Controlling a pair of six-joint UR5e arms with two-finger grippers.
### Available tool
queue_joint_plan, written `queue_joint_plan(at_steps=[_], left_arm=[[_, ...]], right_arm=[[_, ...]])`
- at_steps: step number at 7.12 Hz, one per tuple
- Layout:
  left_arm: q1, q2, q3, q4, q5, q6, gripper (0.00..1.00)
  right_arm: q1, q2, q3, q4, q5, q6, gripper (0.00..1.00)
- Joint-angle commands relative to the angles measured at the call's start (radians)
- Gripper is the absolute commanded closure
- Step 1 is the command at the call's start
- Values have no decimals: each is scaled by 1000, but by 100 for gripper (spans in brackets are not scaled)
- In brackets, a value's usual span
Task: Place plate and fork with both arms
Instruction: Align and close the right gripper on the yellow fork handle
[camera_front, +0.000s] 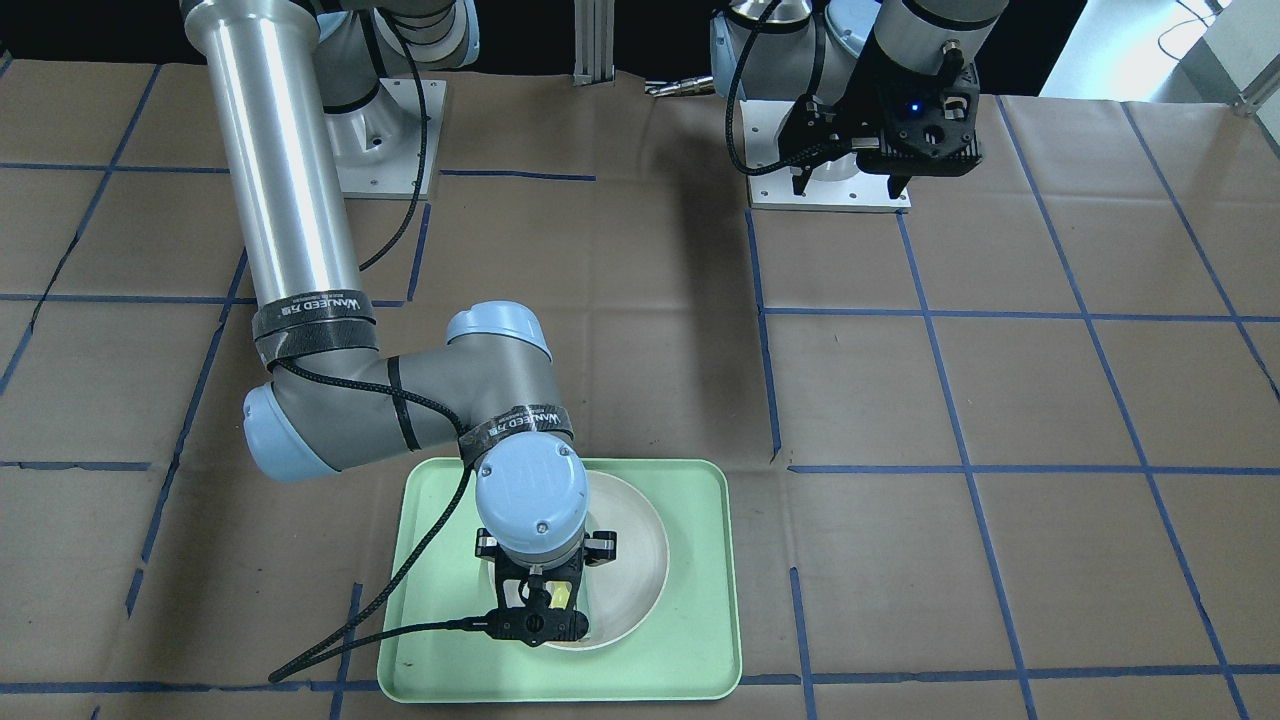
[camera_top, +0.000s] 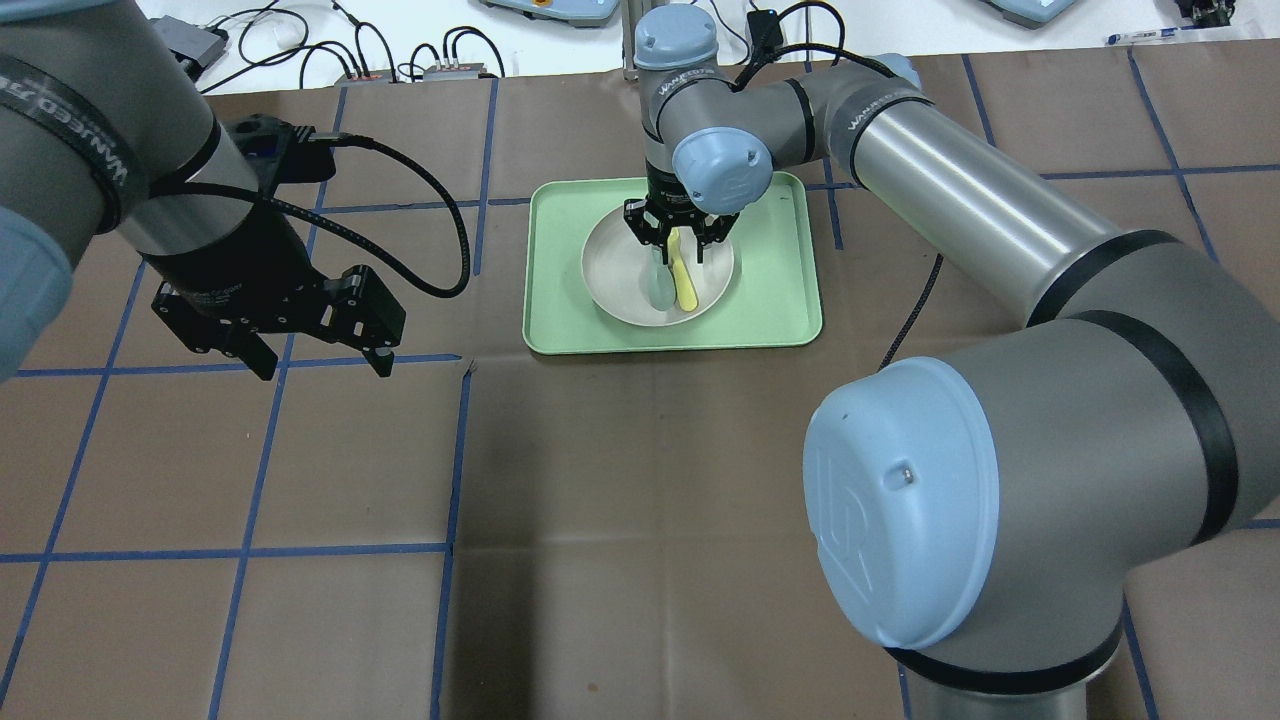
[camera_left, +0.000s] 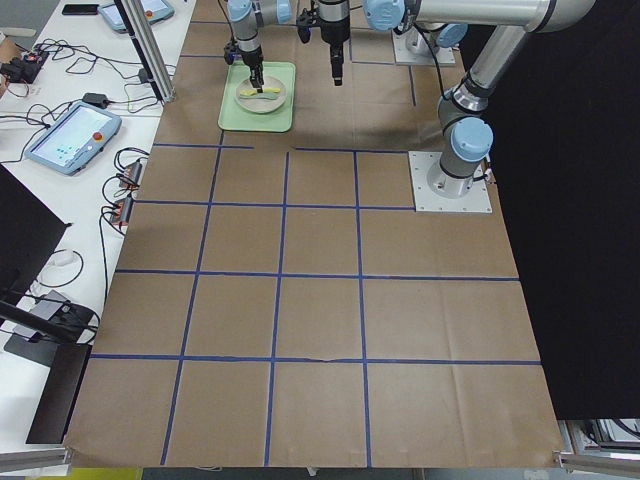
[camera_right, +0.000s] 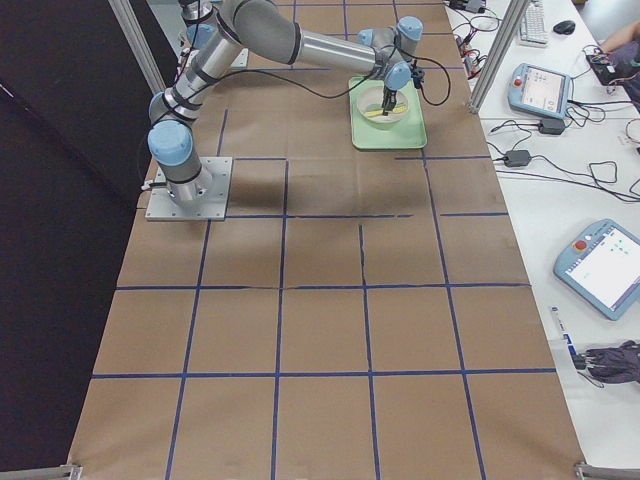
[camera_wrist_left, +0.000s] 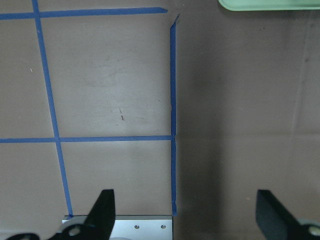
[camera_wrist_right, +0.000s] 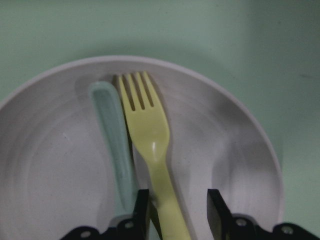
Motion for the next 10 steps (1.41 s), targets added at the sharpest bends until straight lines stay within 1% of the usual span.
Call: queue_joint_plan(at_steps=[1, 5, 10], left_arm=[[2, -1, -1, -1, 0, 2, 0], [3, -2, -1, -1, 2, 0, 0], [5, 1, -1, -2, 2, -2, 0]], right_arm=[[-7, 4, 2, 1, -1, -1, 51], [-2, 21, -5, 1, -1, 0, 51], [6, 18, -1, 16, -1, -1, 51]])
